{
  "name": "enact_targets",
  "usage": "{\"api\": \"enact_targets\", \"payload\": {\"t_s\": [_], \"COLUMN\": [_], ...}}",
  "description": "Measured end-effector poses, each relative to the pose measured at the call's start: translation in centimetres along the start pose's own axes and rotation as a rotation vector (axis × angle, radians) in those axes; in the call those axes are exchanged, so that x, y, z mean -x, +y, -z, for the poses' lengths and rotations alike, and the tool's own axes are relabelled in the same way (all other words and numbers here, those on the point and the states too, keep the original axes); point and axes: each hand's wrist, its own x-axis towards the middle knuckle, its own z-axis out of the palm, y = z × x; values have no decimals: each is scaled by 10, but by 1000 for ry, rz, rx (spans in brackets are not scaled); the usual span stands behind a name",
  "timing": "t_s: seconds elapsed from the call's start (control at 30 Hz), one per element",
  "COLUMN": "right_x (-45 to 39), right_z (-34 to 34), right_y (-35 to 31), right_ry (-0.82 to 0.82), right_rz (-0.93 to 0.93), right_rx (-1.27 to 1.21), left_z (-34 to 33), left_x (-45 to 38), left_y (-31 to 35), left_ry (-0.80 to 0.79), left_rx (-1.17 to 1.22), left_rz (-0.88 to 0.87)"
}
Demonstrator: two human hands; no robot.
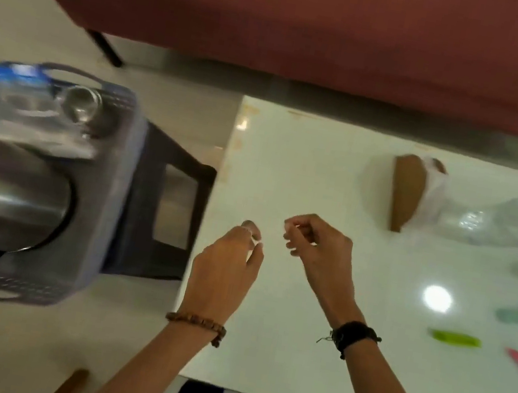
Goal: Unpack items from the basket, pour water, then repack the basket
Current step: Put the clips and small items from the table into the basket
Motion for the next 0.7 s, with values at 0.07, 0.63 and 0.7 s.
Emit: {"api": "enact_targets", "payload": {"t_s": [0.07, 0.63, 0.7], "right_x": [21, 119, 118], "right_z": [49, 316, 325], "right_y": [31, 223, 237], "right_ry": [47, 464, 435], "right_rz": [-60, -496, -475], "right_rx": [0, 184, 329], "left_z": [-47, -301, -311], "left_x": [13, 59, 51], "left_y": [34, 211, 212], "left_ry": [-92, -382, -399], "left_rx": [26, -367, -450], "left_rz": [-7, -399, -435]}}
